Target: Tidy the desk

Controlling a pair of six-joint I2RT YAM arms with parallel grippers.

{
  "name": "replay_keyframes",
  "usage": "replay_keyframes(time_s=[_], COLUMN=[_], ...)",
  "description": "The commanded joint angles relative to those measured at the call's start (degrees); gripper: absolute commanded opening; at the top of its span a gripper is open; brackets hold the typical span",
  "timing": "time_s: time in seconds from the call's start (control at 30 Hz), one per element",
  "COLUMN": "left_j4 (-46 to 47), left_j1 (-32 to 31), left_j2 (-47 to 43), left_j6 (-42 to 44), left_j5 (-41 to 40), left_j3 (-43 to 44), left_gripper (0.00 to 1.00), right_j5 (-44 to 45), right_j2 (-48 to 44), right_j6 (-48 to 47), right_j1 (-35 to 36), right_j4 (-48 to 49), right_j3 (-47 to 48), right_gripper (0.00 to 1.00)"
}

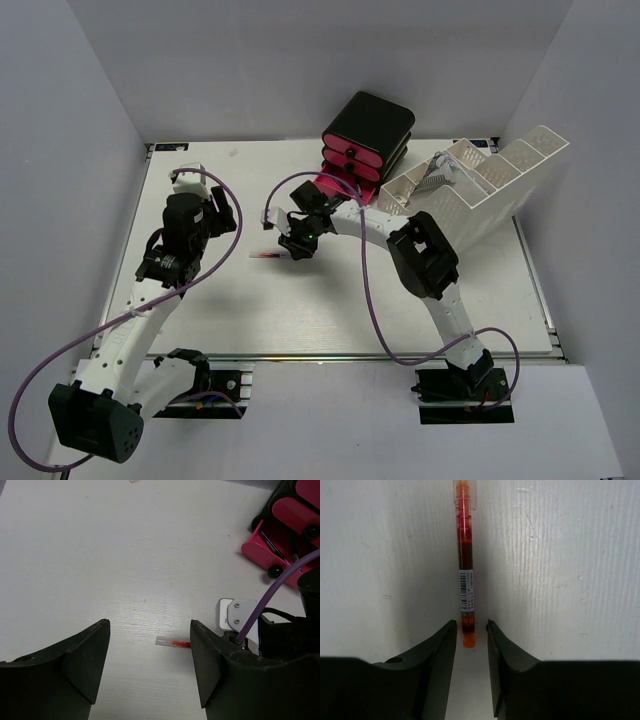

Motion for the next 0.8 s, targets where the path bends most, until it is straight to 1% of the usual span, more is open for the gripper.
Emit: replay_keyframes(time_s=[0.0,0.07,0.13,0.2,0.23,0.3,0.33,0.37,0.4,0.43,0.57,0.6,0.77], left_j4=[0.9,1.0,1.0,1.0,1.0,1.0,1.1,1.1,1.1,1.2,1.4,1.5,1.7], left_j1=[0.1,0.1,0.1,0.1,0.1,0.1,0.1,0.1,0.1,0.1,0.1,0.1,0.1], left_j2=[-1.5,-1.5,-1.5,-1.6,-1.6,-1.8,-1.8,-1.8,-1.9,-2.1,-2.8,-2.8,-3.2], left_j6=[0.6,0.6,0.6,0.5,0.6,0.5,0.6,0.6,0.6,0.5,0.4,0.5,0.4], left_j5=[-0.9,-0.7,-0.8,-0.7,-0.7,-0.7,-0.8,-0.9,-0.9,-1.1,-1.8,-1.9,-2.6], left_j3=[-0.3,-0.3,-0.3,-0.3,-0.3,-0.3,-0.4,-0.4,-0.5,-0.4,-0.8,-0.8,-1.0], left_gripper=[0.75,0.74,0.74,0.75,0.75,0.75,0.75,0.75,0.75,0.75,0.75,0.75,0.75], right_j5=[7.8,8.7,9.4,9.7,9.8,9.8,9.4,9.0,6.7,4.9,-1.5,-2.3,-4.8], right_j2=[3.6,4.0,4.6,5.1,5.0,5.0,4.6,4.3,3.5,2.8,-2.8,-4.2,-10.6], right_j6=[1.0,1.0,1.0,1.0,1.0,1.2,1.2,1.2,1.3,1.6,4.8,5.5,8.4], right_j1=[-0.1,0.0,0.2,0.4,0.6,0.8,1.1,1.1,1.3,0.8,-1.8,-1.8,-7.6], right_j4=[-5.3,-5.3,-5.3,-5.5,-5.7,-5.9,-6.2,-6.4,-6.7,-7.8,-12.1,-12.6,-17.5], right_j3=[-3.8,-3.8,-3.8,-3.7,-3.8,-4.2,-4.5,-4.7,-4.9,-4.8,-0.8,-0.8,2.9], right_gripper=[0.38,0.40,0.38,0.30,0.22,0.16,0.09,0.06,0.05,0.01,0.00,0.00,0.00])
